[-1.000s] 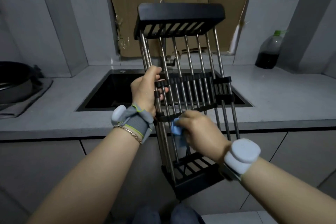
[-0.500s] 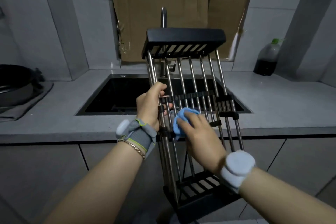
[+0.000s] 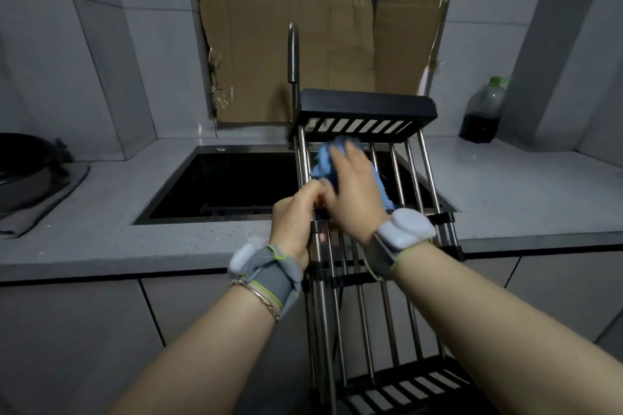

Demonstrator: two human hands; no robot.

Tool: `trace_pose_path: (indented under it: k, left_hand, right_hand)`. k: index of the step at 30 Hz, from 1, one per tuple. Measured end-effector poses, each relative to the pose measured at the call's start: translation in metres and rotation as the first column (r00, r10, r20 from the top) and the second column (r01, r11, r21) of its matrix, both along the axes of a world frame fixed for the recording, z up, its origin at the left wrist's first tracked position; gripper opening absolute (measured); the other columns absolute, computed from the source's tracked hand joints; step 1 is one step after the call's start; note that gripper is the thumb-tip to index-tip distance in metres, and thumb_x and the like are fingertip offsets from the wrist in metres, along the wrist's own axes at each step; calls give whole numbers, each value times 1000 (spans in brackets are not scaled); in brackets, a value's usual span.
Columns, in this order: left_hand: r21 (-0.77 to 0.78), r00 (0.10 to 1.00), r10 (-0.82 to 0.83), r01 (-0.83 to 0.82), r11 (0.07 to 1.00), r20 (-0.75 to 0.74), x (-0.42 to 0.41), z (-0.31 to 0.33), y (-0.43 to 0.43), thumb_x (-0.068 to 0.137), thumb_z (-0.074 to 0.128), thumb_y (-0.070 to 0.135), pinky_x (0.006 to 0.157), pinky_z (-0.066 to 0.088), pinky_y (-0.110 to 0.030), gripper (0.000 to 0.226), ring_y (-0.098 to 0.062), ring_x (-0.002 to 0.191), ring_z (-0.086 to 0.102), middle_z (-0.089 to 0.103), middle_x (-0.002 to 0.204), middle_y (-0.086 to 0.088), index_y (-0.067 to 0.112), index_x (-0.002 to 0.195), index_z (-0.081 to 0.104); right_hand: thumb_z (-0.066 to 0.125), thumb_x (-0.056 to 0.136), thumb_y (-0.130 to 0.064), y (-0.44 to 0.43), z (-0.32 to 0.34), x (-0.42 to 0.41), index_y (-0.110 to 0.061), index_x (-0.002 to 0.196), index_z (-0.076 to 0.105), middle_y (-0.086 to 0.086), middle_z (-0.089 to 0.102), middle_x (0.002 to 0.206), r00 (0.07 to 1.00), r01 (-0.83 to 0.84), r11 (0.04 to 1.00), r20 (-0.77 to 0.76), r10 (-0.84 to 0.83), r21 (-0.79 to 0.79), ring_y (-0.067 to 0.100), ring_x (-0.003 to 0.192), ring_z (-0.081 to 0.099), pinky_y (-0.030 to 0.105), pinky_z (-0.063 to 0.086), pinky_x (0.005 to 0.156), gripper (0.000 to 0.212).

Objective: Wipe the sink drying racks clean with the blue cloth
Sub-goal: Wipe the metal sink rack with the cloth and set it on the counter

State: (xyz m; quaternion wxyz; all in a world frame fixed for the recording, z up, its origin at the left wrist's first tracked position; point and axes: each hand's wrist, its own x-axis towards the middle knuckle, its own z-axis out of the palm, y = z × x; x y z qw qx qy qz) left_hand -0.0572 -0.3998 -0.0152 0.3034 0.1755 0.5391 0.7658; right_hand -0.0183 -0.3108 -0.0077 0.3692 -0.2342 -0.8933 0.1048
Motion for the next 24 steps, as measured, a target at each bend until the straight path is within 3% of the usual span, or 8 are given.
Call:
trace_pose_path:
  k: [2,7,11,13,16,18,21,24]
  left_hand:
    - [30,1000,1,0,1000,-28,3,-1,-1,80,57,12,40,38,-17,31,-16,46,44,46,47,-1,12,49,55]
    - [11,997,2,-1,1000,-71,-1,-1,-4,79,58,8,35,35,-15,38,-21,47,51,52,50,-6,13,41,60]
    - [-18,999,-33,32,999,-35,-1,0,-2,80,60,10,36,33,-14,24,-19,42,48,49,56,-9,8,57,54]
    - [-20,999,-37,37,999,7,-6,-1,-4,81,59,11,36,32,-15,22,-17,37,45,46,55,-8,7,61,51]
    - [-38,999,30,-28,999,40,-18,-3,-7,79,61,16,36,33,-17,18,-19,40,47,46,63,-10,6,68,50]
    - [-50,998,56,-55,997,35,-23,-4,-7,79,61,17,37,34,-19,18,-21,45,49,48,69,-13,4,72,51]
    - [-65,999,25,-22,998,40,-25,-4,-8,80,60,21,39,34,-20,19,-24,49,52,50,75,-16,4,76,51]
    - [-84,999,-22,26,996,39,-24,-2,-10,76,62,27,44,36,-21,25,-24,52,55,53,81,-18,4,78,52]
  right_hand:
    - [45,86,-12,-1,-15,-2,-6,137,42,19,20,152,989,-85,994,131,75,75,38,141,15,39,14,113,51]
    - [41,82,-32,22,-15,6,-11,100,70,24,57,123,999,-21,933,48,4,360,44,107,56,46,50,83,40]
    - [45,81,-26,32,-5,13,-6,92,72,21,65,99,994,16,947,-108,20,322,42,84,61,39,53,67,35]
    - [47,75,-17,39,3,23,-1,87,70,23,65,92,992,45,986,-126,-25,160,41,78,62,36,51,65,30]
    - [47,79,-13,47,9,40,-6,83,68,19,65,91,965,69,990,243,-97,121,36,86,61,33,42,68,22]
    - [50,79,-8,47,10,48,-11,83,69,15,67,88,944,35,992,321,-73,123,36,87,62,33,44,71,19]
    - [53,80,-4,46,27,57,-7,94,70,18,67,95,983,186,975,-36,-183,124,35,91,60,33,43,78,23]
    - [51,82,4,51,52,62,0,108,64,22,59,111,893,246,969,-385,-234,-18,33,102,55,19,33,84,30]
